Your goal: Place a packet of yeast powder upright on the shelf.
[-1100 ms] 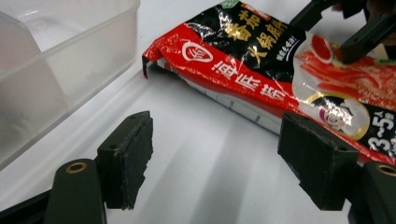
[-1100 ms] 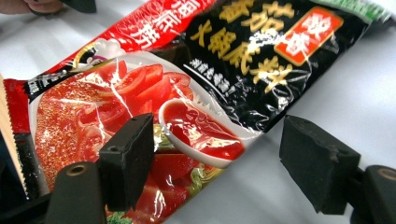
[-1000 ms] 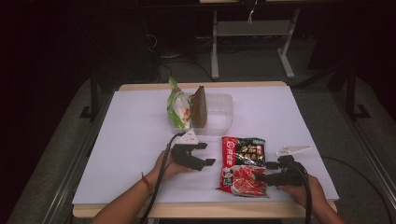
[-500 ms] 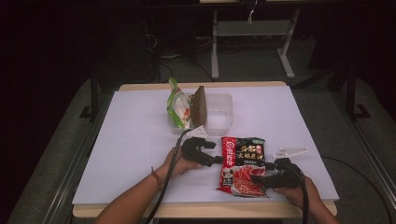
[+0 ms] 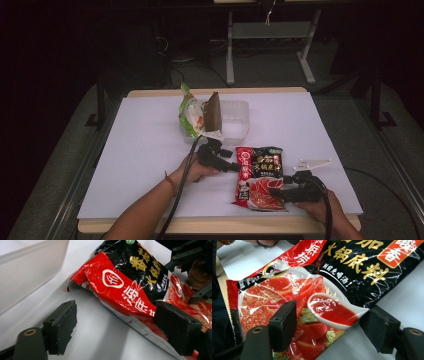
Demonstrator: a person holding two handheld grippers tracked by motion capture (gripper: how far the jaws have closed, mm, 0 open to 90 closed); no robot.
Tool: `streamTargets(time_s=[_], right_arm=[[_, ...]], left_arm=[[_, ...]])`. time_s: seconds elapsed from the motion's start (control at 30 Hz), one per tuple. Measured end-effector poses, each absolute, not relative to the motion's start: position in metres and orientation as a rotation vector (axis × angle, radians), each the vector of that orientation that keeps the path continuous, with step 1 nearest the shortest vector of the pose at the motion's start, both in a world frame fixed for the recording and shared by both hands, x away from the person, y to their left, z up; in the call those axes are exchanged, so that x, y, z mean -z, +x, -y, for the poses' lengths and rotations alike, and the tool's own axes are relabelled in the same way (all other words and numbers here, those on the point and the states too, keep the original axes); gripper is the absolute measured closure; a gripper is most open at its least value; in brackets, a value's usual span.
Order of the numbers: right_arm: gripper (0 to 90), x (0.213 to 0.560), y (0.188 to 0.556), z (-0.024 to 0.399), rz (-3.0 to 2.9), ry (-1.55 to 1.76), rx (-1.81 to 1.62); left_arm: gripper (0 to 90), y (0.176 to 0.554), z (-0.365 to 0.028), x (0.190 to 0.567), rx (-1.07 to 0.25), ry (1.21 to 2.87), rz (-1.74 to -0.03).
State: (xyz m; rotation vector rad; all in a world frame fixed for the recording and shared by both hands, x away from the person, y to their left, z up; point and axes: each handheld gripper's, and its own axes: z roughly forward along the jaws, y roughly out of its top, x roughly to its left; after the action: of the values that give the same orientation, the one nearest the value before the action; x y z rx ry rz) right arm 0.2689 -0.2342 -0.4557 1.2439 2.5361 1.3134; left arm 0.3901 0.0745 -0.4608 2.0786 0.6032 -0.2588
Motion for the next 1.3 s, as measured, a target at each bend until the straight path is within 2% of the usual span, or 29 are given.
streamTargets(time_s=[0.13, 0.2, 0.27, 0.6, 0.7, 0.8, 0.9, 1.03, 1.13, 1.27, 1.3], right_arm=[[29.5, 0.456, 0.269, 0.235, -2.548, 1.228, -1.322], [35.0, 0.456, 0.269, 0.232, -2.601, 1.166, -1.373], [35.0, 0.456, 0.269, 0.23, -2.603, 1.146, -1.369], [34.5, 0.455, 0.264, 0.218, -2.594, 1.081, -1.339], [35.5, 0.455, 0.262, 0.218, -2.585, 1.057, -1.339], [38.8, 0.454, 0.259, 0.219, -2.556, 1.034, -1.339], [40.3, 0.454, 0.257, 0.218, -2.54, 1.015, -1.333], [49.6, 0.453, 0.254, 0.22, -2.508, 1.0, -1.335], [54.7, 0.453, 0.253, 0.218, -2.487, 1.005, -1.323], [65.7, 0.453, 0.254, 0.221, -2.461, 1.03, -1.333], [65.7, 0.453, 0.254, 0.221, -2.461, 1.03, -1.333]], left_arm=[[17.5, 0.393, -0.073, 0.462, 0.303, 2.067, -0.594], [15.5, 0.39, -0.069, 0.461, 0.269, 2.104, -0.565], [13.1, 0.386, -0.064, 0.461, 0.259, 2.115, -0.543], [13.4, 0.379, -0.059, 0.46, 0.173, 2.148, -0.512], [18.7, 0.375, -0.058, 0.458, 0.119, 2.139, -0.481], [32.6, 0.376, -0.064, 0.457, 0.129, 2.051, -0.52], [32.8, 0.374, -0.065, 0.456, 0.121, 2.036, -0.515], [31.3, 0.374, -0.065, 0.456, 0.131, 2.007, -0.534], [24.7, 0.375, -0.062, 0.458, 0.129, 2.038, -0.555], [22.8, 0.374, -0.062, 0.458, 0.131, 2.044, -0.555], [22.8, 0.374, -0.062, 0.458, 0.126, 2.046, -0.556]])
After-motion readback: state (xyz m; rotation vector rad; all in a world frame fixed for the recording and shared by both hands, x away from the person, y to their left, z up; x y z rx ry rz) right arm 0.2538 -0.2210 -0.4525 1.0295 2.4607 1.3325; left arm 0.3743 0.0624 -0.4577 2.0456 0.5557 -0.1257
